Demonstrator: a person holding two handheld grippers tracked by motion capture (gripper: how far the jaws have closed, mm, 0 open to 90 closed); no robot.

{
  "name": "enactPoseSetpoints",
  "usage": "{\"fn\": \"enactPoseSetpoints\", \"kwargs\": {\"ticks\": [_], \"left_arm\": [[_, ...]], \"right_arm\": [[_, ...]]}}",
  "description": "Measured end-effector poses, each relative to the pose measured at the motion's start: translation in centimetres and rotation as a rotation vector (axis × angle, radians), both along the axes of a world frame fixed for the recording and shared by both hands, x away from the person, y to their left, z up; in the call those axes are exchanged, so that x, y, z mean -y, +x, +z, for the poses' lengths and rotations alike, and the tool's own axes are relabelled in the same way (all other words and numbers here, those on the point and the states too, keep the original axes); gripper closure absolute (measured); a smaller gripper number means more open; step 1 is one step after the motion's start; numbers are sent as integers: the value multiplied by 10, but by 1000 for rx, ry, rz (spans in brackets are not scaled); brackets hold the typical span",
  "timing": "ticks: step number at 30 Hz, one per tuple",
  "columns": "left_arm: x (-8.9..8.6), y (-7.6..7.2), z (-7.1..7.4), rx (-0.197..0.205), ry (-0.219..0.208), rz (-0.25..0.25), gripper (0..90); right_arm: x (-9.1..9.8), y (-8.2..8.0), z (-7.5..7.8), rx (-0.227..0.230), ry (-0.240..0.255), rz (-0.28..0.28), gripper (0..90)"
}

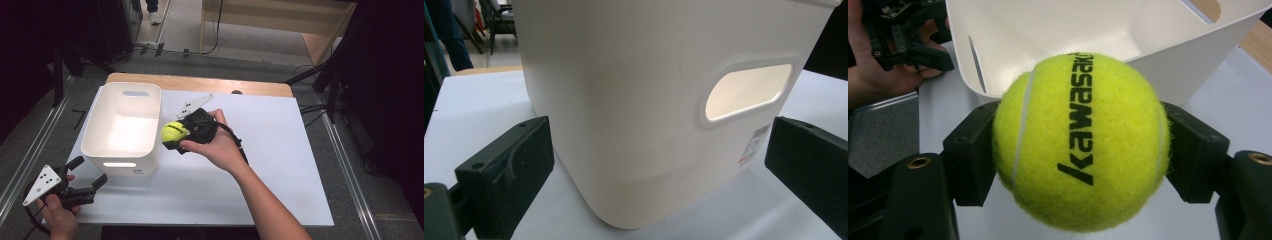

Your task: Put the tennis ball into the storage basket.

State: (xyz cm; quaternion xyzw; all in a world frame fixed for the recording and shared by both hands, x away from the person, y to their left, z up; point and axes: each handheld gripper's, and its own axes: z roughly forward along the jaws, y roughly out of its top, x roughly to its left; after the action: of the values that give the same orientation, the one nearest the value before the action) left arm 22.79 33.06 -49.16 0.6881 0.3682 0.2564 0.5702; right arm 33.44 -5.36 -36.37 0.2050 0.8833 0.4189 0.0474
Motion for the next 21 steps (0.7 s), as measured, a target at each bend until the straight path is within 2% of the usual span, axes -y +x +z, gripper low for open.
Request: {"fn": "enactPoseSetpoints", "kwargs": {"ticks": [21], "left_arm": [[0, 0, 0, 1, -3, -1, 0]], "right_arm": [[-15, 5, 9, 1, 1, 25, 242]]}}
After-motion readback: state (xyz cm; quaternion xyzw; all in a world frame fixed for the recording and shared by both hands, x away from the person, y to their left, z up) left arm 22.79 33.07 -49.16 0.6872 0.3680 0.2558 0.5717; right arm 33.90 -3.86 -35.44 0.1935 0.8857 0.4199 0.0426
